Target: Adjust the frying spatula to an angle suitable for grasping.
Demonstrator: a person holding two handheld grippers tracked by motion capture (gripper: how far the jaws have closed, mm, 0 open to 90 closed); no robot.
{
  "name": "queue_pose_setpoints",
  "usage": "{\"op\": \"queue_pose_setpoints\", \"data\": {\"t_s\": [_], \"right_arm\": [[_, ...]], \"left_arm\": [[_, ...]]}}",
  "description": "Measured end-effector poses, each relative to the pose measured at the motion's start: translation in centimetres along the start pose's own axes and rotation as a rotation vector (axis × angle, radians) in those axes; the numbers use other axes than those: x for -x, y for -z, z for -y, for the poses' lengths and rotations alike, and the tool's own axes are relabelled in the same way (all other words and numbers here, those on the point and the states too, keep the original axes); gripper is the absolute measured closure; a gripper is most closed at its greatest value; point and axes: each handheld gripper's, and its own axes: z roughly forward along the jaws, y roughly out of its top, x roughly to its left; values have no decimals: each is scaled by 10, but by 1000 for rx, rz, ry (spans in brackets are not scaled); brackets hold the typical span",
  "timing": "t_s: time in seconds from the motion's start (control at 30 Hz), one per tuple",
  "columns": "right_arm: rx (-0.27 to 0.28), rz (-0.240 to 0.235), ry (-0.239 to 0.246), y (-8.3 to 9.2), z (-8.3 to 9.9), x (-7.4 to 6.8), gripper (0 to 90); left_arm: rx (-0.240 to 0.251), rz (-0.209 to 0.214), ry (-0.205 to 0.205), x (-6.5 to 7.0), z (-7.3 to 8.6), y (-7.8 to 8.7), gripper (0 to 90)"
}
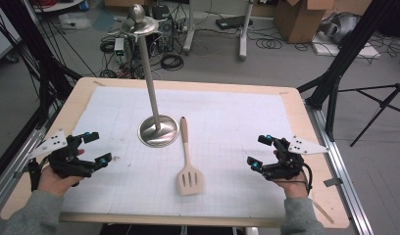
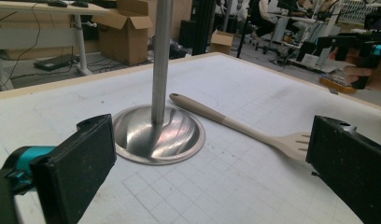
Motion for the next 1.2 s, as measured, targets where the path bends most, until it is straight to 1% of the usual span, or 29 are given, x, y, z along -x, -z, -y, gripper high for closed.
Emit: {"op": "queue_pose_setpoints", "data": {"t_s": [0.03, 0.1, 0.13, 0.17, 0.2, 0.23, 0.37, 0.4, 0.47, 0.6, 0.63, 0.67, 0.7, 0.73, 0.77, 0.8, 0.83, 0.87, 0.9, 0.93, 0.97, 1.0, 1.03, 1.07, 1.1, 1.13, 1.17, 1.2], "right_arm": [[0, 0, 0, 0, 0, 0, 68], [3, 1, -4, 1, 1, 1, 69], [9, 5, -11, 3, 1, 1, 68], [14, 4, -9, 4, 1, 1, 69], [13, 5, -9, 5, 2, 1, 69], [13, 9, -10, 5, 2, 0, 68], [17, 7, -9, 6, 2, -1, 68], [13, 8, -11, 5, 2, -2, 68], [5, 11, -6, 4, 2, -2, 69], [-14, 9, -3, 1, 3, -3, 69], [-14, 9, -3, 1, 3, -3, 69], [-13, 4, 3, 0, 3, -3, 69], [-11, 3, 2, -1, 2, -3, 69], [-11, 3, 2, -1, 2, -3, 69], [-12, 4, -1, -1, 2, -4, 69], [-9, 2, 3, -1, 2, -5, 69], [-11, 1, 2, -2, 2, -6, 69], [-13, -2, 3, -2, 2, -6, 69], [-10, -2, 2, -3, 2, -7, 69], [-15, -6, 2, -4, 2, -7, 69], [-15, -6, 2, -4, 2, -7, 69], [-16, -8, 6, -5, 2, -7, 69], [-17, -5, 10, -5, 2, -7, 69], [-17, -5, 10, -5, 2, -7, 69], [-17, -5, 12, -5, 2, -7, 69], [-13, -5, 14, -5, 1, -7, 69], [-13, -5, 14, -5, 1, -7, 69], [-11, 0, 8, -4, 1, -7, 69]], "left_arm": [[0, 0, 0, 0, 0, 0, 21], [-18, 6, 2, 1, -1, -4, 21], [-36, 15, -5, 3, -1, -7, 21], [-36, 15, -5, 3, -1, -7, 21], [-44, 13, -16, 6, -2, -11, 21], [-47, 20, -10, 6, -2, -12, 24], [-55, 36, -4, 9, -1, -17, 101], [-65, 54, 5, 11, -2, -21, 140], [-69, 66, 2, 13, -1, -24, 211], [-106, 81, 10, 16, 5, -31, 347], [-106, 81, 10, 16, 5, -31, 392], [-104, 92, 10, 18, 5, -35, 444], [-98, 96, 8, 19, 4, -37, 474], [-98, 96, 8, 19, 4, -37, 500], [-96, 104, 7, 21, 4, -39, 500], [-95, 107, 9, 22, 3, -41, 531], [-101, 104, 0, 23, 3, -44, 554], [-109, 108, -1, 23, 3, -46, 585], [-116, 112, 8, 23, 3, -49, 611], [-150, 109, 26, 23, 2, -53, 696], [-150, 109, 26, 23, 2, -53, 722], [-186, 117, 39, 22, 2, -57, 751], [-198, 116, 21, 23, 3, -58, 794], [-198, 116, 21, 23, 3, -58, 818], [-204, 114, 8, 24, 3, -59, 818], [-210, 118, -12, 25, 3, -61, 879], [-210, 118, -12, 25, 3, -61, 885], [-219, 118, -31, 25, 2, -65, 890]]}}
